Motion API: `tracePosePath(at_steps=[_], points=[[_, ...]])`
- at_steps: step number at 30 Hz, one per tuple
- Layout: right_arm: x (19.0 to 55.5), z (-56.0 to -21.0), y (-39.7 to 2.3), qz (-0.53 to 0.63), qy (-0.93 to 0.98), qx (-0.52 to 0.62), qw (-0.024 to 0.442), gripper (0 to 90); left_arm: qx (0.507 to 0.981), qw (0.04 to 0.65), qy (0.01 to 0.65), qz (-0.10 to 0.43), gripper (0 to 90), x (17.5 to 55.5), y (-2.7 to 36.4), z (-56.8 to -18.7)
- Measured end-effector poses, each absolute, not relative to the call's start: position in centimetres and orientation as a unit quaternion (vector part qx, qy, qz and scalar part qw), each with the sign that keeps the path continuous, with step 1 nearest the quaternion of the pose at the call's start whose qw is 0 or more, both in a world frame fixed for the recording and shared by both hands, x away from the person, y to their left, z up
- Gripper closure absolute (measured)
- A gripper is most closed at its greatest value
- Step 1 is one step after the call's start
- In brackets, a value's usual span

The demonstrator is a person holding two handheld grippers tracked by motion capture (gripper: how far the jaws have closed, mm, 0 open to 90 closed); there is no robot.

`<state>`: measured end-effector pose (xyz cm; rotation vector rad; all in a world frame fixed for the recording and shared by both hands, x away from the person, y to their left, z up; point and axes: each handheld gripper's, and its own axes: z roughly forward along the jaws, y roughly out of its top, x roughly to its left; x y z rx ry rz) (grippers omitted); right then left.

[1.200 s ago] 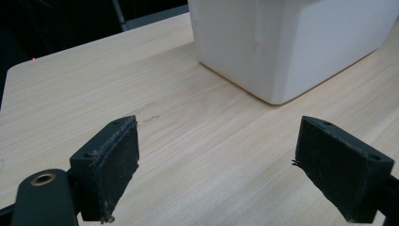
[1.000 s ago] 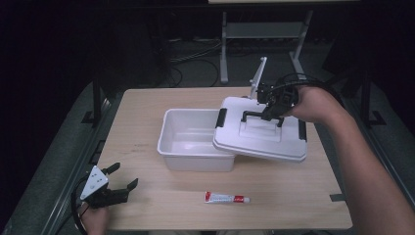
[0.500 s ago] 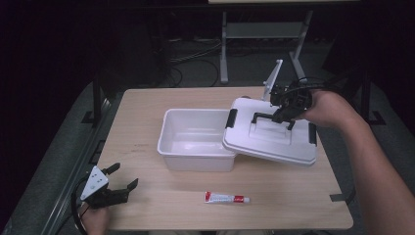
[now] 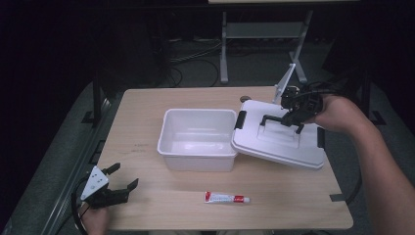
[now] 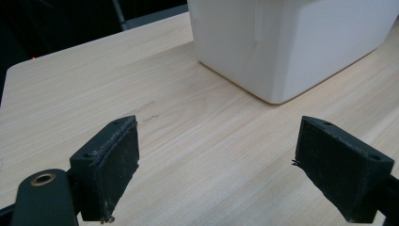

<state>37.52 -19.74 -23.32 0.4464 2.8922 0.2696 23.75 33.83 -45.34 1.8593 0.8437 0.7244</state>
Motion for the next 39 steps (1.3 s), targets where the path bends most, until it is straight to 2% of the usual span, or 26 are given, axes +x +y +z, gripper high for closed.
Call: tracePosePath(at_steps=[39], points=[[37.0,-26.6,-23.2,0.085,0.977,0.180,0.078,83.9,0.759,0.469,0.342,0.296,13.5,23.7,33.8,-45.4]])
